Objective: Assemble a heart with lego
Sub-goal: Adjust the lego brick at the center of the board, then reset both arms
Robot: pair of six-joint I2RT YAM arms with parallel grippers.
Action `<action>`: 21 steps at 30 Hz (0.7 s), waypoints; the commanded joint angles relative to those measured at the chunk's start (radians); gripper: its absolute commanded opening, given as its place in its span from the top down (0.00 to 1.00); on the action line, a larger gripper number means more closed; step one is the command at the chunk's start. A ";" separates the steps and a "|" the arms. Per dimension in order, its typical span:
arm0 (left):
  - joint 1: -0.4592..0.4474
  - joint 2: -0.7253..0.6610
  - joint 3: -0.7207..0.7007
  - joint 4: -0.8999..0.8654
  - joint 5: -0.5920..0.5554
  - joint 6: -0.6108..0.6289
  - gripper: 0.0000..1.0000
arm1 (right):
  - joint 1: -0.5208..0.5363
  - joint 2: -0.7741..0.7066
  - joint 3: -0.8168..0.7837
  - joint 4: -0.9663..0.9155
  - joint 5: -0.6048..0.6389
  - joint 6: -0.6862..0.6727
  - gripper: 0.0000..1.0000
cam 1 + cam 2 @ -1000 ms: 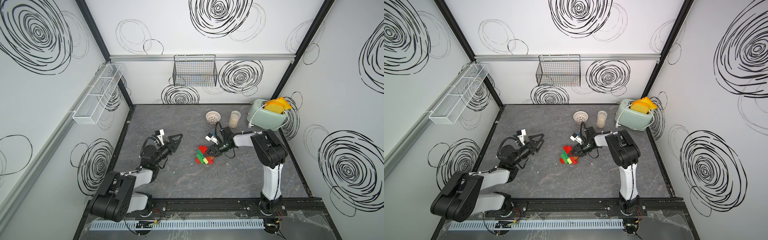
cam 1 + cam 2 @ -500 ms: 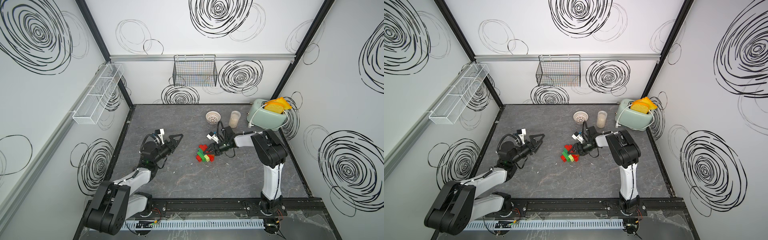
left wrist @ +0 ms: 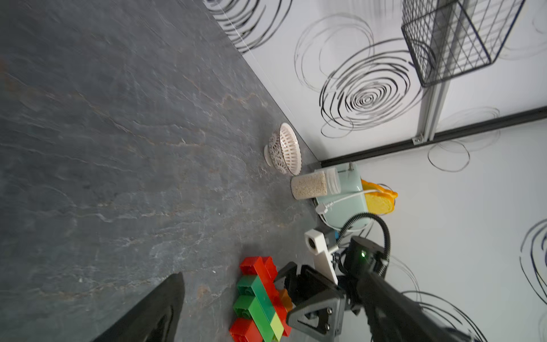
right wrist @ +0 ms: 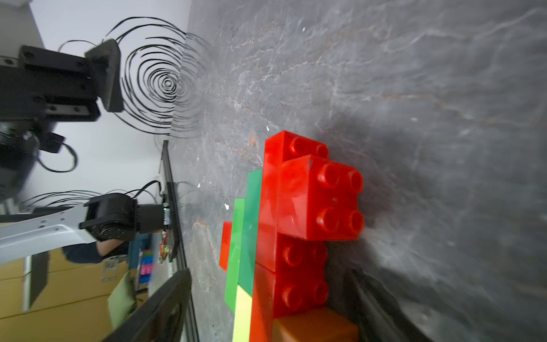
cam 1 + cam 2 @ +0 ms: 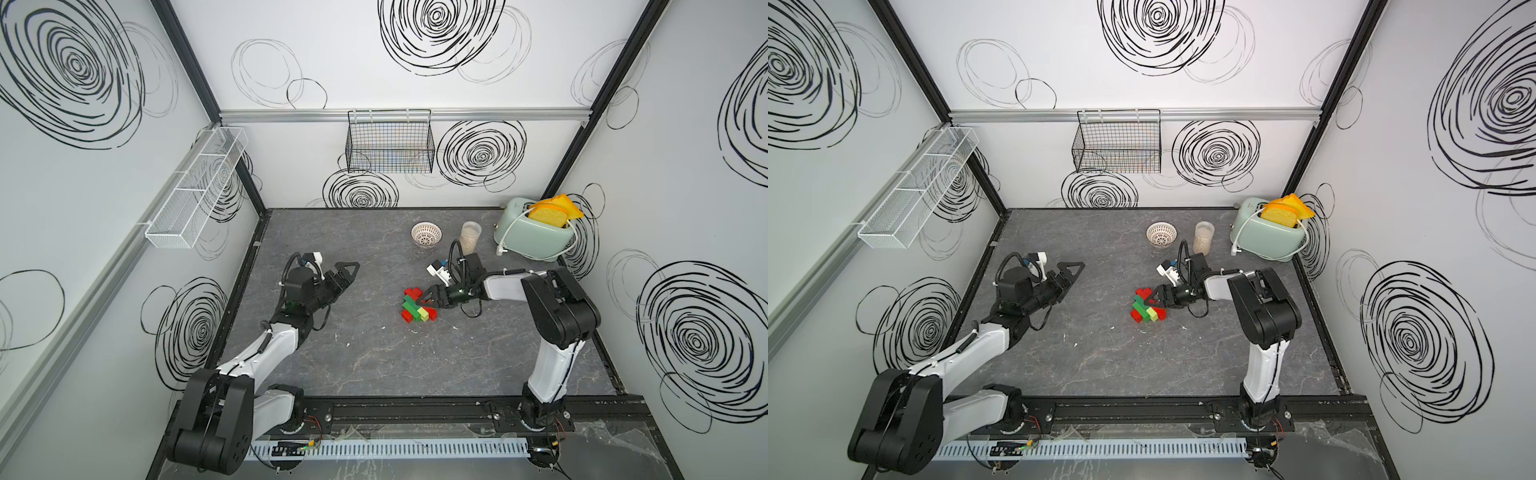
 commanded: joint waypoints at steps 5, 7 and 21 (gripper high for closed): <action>0.054 0.052 0.181 -0.363 -0.501 0.184 0.03 | -0.010 -0.164 -0.159 -0.036 0.447 -0.008 0.01; 0.051 0.066 0.191 -0.333 -0.600 0.261 0.03 | -0.002 -0.212 -0.185 -0.036 0.471 -0.001 0.01; 0.024 0.016 -0.086 0.161 -0.811 0.768 0.03 | -0.126 -0.609 -0.329 -0.060 0.710 0.069 0.01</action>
